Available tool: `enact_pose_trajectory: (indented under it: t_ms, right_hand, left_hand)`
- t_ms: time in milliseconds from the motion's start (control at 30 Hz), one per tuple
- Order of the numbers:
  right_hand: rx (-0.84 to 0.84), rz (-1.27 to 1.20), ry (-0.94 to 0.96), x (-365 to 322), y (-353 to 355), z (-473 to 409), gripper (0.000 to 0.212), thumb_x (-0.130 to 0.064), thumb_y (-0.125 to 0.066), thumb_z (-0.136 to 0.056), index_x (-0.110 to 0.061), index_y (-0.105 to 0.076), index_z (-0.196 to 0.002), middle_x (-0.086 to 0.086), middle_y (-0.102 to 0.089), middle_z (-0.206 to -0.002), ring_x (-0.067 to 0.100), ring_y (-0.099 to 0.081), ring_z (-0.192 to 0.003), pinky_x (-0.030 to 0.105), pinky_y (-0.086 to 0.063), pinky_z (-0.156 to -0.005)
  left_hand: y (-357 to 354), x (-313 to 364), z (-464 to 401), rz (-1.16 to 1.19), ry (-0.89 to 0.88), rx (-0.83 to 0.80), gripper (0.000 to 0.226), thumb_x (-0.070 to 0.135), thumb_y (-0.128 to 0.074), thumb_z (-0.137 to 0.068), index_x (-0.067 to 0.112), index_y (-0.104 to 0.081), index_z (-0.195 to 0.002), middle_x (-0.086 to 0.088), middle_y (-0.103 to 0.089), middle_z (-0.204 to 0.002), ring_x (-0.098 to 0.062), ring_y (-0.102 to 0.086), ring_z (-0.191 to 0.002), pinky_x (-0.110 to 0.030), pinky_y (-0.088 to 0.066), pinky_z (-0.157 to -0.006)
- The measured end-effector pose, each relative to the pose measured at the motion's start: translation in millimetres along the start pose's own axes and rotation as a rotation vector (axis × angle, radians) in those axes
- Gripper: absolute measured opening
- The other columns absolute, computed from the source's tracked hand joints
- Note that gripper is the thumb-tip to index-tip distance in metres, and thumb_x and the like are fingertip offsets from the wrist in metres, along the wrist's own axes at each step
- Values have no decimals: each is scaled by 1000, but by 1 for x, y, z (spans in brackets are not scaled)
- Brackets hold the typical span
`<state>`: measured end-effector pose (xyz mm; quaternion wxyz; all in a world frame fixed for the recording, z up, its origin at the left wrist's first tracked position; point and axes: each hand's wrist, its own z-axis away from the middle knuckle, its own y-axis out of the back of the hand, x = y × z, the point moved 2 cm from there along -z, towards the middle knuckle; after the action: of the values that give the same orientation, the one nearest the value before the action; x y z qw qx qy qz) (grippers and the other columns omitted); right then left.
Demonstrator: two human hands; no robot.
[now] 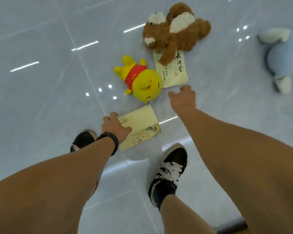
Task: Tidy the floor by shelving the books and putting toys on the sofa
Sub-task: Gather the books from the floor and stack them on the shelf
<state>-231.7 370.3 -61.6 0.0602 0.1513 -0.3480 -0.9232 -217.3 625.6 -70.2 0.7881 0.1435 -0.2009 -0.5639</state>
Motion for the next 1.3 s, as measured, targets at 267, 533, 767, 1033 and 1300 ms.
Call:
enact_pose_trajectory:
  t_ms: [267,533,767,1033,1300]
  right_hand:
    - [179,62,-174,-30,-43,-117,99,-62,-77,-71,-16,-28,-144,11,-36,-145,33,-40,-130,46,-37,-106]
    - [24,-262,-295,29,-12,-20,35,-20,-68,-86,-11,-65,-120,6,-64,-104,27,-62,-89,31,-52,-73]
    - [-210,-623,-408,39,106,210,27,-7,-70,-91,-10,-60,-115,11,-69,-107,26,-69,-88,36,-61,-65]
    - [-257,-1134,-277,-31,284,527,30,-9,-69,-94,-20,-64,-121,3,-75,-114,22,-71,-102,29,-59,-70]
    - [30,-1126,-119,-51,255,747,40,-30,-75,-87,-32,-63,-125,-9,-74,-114,16,-71,-104,38,-60,-84]
  left_hand:
    - [-48,-27,-80,-595,-274,132,90,59,-87,-60,22,-42,-129,-7,-45,-128,-31,-49,-114,-43,-45,-94]
    - [10,-16,-3,-352,-169,-362,38,27,-69,-89,21,-63,-126,-3,-69,-113,-25,-64,-106,-30,-51,-86]
    - [125,19,180,-173,-143,-437,63,19,-61,-92,22,-36,-149,-6,-57,-136,-27,-57,-118,-34,-47,-95]
    - [284,101,456,-77,-376,-486,33,40,-49,-104,25,-52,-134,-4,-65,-127,-25,-64,-111,-46,-53,-98]
    - [315,77,643,-163,-616,-704,39,26,-77,-87,28,-66,-124,8,-74,-117,-11,-71,-105,-40,-57,-95]
